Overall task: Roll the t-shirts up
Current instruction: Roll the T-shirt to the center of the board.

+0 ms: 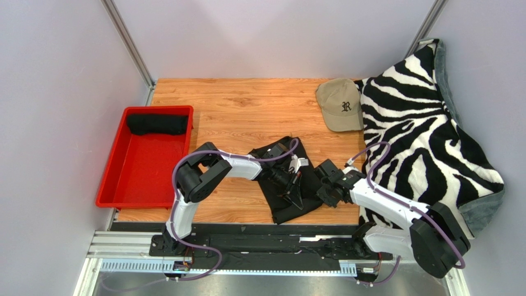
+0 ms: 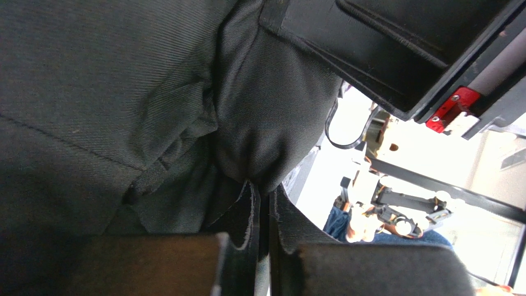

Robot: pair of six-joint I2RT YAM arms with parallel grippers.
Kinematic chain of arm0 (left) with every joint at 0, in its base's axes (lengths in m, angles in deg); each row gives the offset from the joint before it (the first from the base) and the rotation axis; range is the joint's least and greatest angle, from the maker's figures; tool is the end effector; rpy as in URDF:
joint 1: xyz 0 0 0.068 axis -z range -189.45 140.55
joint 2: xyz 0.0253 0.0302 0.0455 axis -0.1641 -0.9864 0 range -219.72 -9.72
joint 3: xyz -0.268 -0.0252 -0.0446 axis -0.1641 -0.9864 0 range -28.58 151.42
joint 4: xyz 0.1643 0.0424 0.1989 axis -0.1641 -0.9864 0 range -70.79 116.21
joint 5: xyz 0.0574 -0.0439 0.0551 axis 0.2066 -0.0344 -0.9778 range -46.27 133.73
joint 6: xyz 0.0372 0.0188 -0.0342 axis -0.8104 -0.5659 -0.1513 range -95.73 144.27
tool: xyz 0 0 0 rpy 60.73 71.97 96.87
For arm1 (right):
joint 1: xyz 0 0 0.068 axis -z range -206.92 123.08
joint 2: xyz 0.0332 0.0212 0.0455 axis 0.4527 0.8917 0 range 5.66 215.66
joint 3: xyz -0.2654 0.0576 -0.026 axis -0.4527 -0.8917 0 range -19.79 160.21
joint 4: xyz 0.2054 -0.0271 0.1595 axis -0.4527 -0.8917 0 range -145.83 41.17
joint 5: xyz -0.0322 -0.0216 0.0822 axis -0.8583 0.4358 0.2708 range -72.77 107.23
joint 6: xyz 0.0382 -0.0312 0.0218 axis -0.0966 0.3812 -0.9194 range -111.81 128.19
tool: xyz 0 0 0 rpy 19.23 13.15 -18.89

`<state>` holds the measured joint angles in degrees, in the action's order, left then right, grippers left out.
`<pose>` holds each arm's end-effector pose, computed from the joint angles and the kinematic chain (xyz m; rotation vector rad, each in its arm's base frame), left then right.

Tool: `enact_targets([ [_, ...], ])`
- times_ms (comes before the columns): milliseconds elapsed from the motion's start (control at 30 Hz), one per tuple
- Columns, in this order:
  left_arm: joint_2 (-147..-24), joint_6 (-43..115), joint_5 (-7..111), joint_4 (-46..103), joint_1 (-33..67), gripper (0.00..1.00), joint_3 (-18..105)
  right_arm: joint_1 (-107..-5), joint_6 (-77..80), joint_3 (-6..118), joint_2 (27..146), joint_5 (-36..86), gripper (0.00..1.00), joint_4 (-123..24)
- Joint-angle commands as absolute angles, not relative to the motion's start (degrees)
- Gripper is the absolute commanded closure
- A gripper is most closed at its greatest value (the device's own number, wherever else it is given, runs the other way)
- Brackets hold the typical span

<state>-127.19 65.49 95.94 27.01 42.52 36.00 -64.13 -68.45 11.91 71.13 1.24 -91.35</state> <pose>0.2220 -0.3295 0.1130 -0.6551 -2.4573 1.4702 0.1437 0.0970 0.1623 0.9810 2.5993 0.0671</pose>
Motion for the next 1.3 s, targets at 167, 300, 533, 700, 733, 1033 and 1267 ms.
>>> enact_targets([
  [167,-118.98,58.12,86.11,18.84,42.23,0.63,36.38,-61.46,-66.26,15.18,75.71,0.09,0.83,-93.48],
  [300,-109.42,55.22,76.90,18.39,42.41,0.51,33.57,-60.76,-65.38,16.33,77.38,0.44,0.83,-94.18],
  [533,-98.59,46.88,58.09,14.11,50.28,0.40,31.88,-60.14,-64.76,17.47,79.84,1.23,0.83,-94.88],
  [700,-99.80,39.84,39.36,11.09,59.97,0.39,34.35,-59.97,-64.49,17.91,81.42,1.76,0.84,-94.89],
  [733,-100.42,39.13,36.73,11.01,62.42,0.39,35.05,-59.88,-64.58,17.91,81.51,1.76,0.84,-94.89],
  [1033,-109.38,32.28,14.03,11.27,72.99,0.30,40.58,-59.53,-64.41,17.65,83.36,2.73,0.85,-94.27],
  [1267,-115.36,28.76,8.23,12.76,76.60,0.28,42.35,-58.82,-64.06,17.12,83.71,3.43,0.85,-93.65],
])
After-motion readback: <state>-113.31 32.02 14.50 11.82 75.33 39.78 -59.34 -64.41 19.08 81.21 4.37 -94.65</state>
